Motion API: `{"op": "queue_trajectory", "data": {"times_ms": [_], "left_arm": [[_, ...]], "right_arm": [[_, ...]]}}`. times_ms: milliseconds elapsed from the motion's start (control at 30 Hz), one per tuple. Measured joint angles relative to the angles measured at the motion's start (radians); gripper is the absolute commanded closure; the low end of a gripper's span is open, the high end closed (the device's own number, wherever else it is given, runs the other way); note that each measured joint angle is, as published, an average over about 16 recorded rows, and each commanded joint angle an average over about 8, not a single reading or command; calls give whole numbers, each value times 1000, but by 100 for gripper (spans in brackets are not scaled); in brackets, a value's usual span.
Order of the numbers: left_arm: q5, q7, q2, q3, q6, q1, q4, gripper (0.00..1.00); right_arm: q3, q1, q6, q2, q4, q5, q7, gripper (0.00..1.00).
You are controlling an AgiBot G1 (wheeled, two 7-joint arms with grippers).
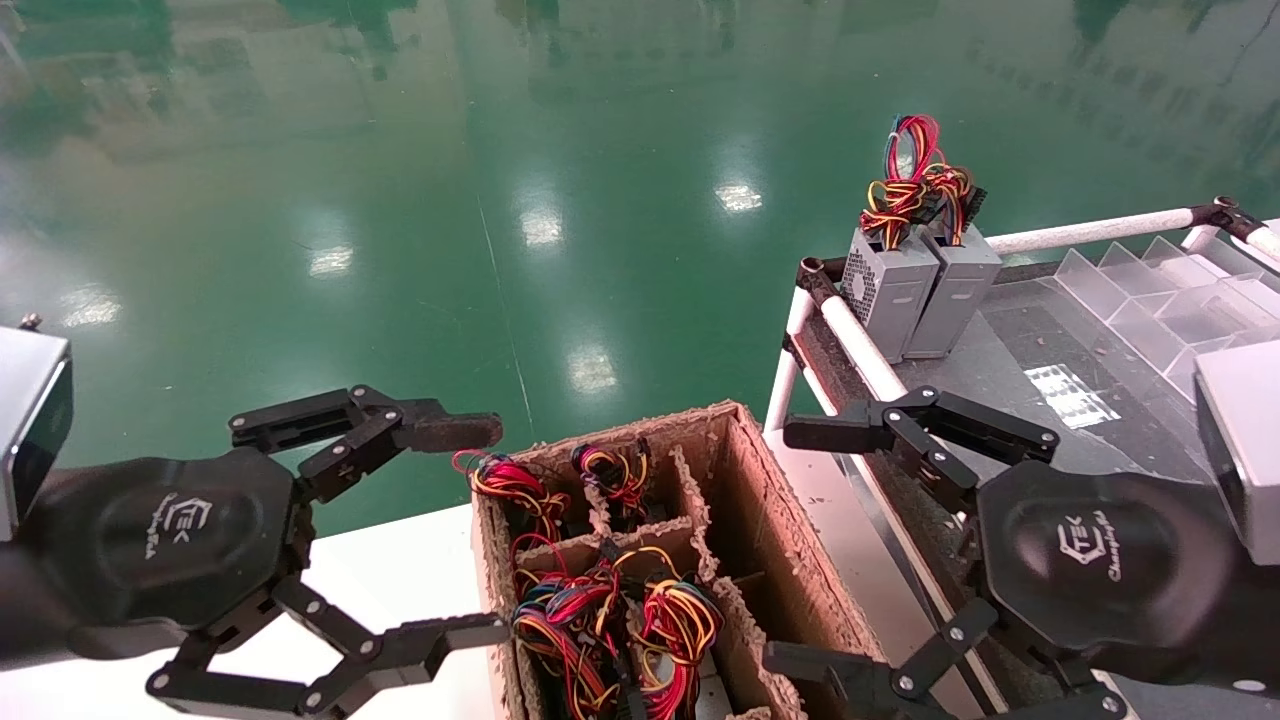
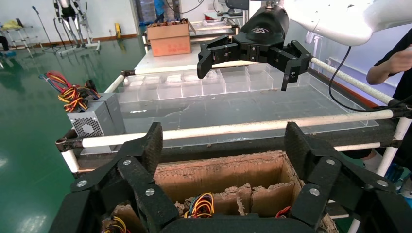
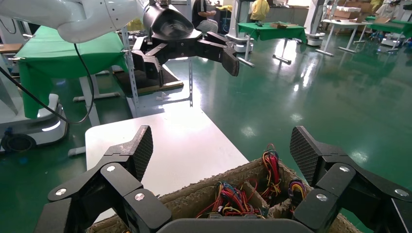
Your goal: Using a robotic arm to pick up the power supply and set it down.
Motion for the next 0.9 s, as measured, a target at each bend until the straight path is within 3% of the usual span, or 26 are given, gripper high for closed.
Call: {"op": "queue_trajectory", "data": {"times_ms": [600, 900], "left_arm": [[0, 0, 0, 0, 0, 0, 0, 100], [0, 0, 0, 1, 0, 0, 1, 100]], "right_arm": [[-4, -17, 13, 3, -18, -6, 9, 0], [-36, -37, 23, 19, -44, -58, 46, 0]]}}
